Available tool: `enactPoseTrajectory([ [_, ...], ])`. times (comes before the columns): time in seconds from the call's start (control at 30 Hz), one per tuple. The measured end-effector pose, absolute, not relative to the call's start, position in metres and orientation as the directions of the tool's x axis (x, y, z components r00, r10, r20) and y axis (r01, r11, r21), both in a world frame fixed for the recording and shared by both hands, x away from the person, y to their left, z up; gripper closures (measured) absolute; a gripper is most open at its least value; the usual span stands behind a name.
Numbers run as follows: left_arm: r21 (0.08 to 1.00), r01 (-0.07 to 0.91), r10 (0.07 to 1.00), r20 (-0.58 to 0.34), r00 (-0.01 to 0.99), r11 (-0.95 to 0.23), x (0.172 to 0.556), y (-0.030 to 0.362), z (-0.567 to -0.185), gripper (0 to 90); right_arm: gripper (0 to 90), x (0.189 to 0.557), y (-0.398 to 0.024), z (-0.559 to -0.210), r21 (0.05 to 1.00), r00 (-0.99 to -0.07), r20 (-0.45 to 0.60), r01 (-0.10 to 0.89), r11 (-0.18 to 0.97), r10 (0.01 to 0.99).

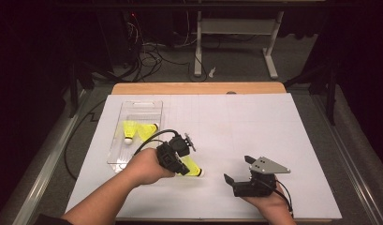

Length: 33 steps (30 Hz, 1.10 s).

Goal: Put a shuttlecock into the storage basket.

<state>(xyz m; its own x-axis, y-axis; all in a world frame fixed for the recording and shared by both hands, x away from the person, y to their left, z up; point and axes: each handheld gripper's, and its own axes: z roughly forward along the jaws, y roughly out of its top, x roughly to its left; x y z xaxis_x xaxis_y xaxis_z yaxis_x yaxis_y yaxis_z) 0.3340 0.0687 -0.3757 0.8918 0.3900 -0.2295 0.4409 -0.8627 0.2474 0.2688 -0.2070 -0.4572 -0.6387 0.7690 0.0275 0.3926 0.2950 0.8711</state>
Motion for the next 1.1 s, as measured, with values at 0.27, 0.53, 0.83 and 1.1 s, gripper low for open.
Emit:
enactPoseTrajectory([
  [0.27, 0.249, 0.447, 0.397, -0.226, 0.89, -0.859, 0.334, 0.072, -0.374, 90.0, 0.3, 0.268, -0.22, -0.455, 0.868, -0.61, 0.001, 0.394, 0.302, 0.792],
  [0.53, 0.248, 0.454, 0.406, -0.223, 0.886, -0.856, 0.335, 0.077, -0.371, 90.0, 0.3, 0.262, -0.244, -0.456, 0.866, -0.586, -0.011, 0.4, 0.301, 0.81],
  [0.83, 0.241, 0.46, 0.415, -0.214, 0.884, -0.855, 0.335, 0.08, -0.371, 90.0, 0.3, 0.259, -0.257, -0.457, 0.88, -0.566, -0.004, 0.389, 0.272, 0.824],
  [1.1, 0.253, 0.455, 0.408, -0.218, 0.886, -0.854, 0.334, 0.082, -0.365, 90.0, 0.3, 0.261, -0.256, -0.465, 0.878, -0.572, 0.006, 0.395, 0.27, 0.82],
])
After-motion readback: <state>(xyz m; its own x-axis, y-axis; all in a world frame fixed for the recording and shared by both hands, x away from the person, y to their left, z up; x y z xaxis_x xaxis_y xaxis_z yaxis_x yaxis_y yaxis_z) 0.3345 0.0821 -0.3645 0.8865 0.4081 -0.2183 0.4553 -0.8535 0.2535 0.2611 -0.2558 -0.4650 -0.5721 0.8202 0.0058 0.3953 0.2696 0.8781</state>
